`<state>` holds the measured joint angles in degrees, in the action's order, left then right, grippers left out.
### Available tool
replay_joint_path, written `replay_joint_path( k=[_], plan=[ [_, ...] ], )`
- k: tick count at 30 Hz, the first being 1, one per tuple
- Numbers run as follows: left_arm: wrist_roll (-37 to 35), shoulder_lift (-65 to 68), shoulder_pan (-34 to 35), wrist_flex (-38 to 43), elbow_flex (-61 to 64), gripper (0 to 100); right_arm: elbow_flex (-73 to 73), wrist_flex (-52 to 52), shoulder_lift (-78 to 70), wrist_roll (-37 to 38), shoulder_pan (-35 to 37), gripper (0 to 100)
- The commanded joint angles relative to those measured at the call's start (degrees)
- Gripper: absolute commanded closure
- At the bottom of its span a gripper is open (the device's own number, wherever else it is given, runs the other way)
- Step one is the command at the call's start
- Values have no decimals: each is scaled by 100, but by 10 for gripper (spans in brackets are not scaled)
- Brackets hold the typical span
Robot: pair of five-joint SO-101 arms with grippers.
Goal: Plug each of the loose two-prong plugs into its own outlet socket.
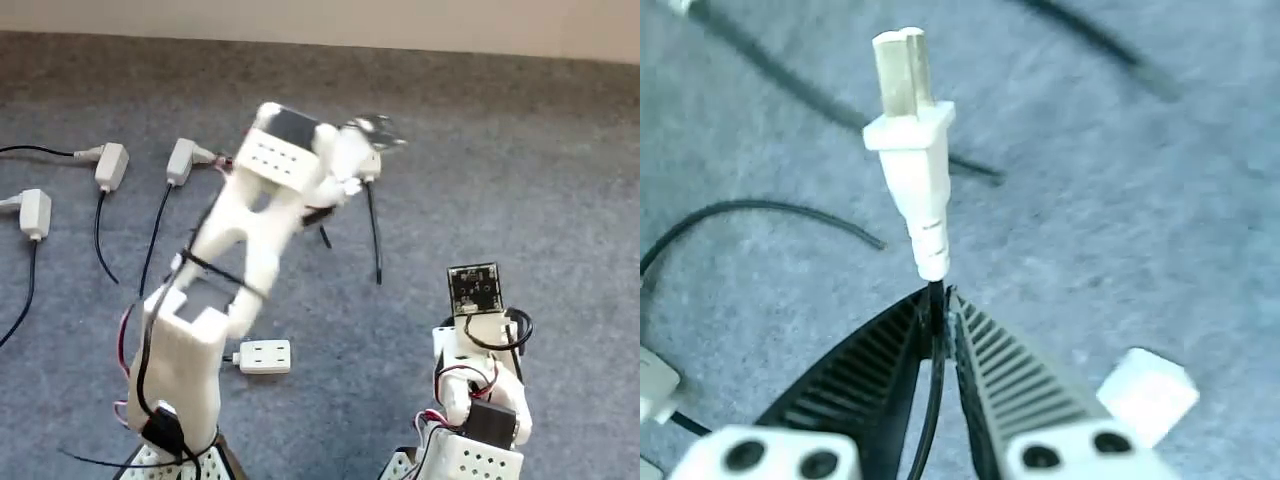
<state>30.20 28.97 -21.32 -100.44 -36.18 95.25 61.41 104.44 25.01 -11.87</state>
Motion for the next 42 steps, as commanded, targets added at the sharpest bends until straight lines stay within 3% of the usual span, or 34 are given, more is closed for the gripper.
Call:
replay_joint_path(
  k=[1, 4, 7, 12, 18, 23, 30, 38, 42],
  plan=[
    [-88, -936, -1341, -79, 576, 996, 655, -92, 57, -167, -435, 735],
    [-88, -1279, -2316, -35, 1323, 996, 470, -66, 57, -255, -901, 735],
    [-62, -1560, -2853, 510, 2105, 996, 110, 251, 57, -237, -1455, 735],
    [255, -1877, -2818, 1477, 3459, 996, -400, 725, 57, 97, -2018, 735],
    [290, -1903, -2853, 2664, 5024, 995, -479, 734, 57, 123, -2097, 735],
    [273, -1947, -2677, 3024, 5613, 970, -479, 734, 57, 88, -2097, 735],
    [-211, -1965, -1376, 2884, 4919, 702, -453, 743, 57, 114, -2088, 735],
    [-255, -1974, -198, 1134, 2633, 695, -488, 725, 22, 167, -1710, 735],
    [-923, -1965, 927, 413, 989, 695, -497, 752, 13, 237, -1253, 735]
  ],
)
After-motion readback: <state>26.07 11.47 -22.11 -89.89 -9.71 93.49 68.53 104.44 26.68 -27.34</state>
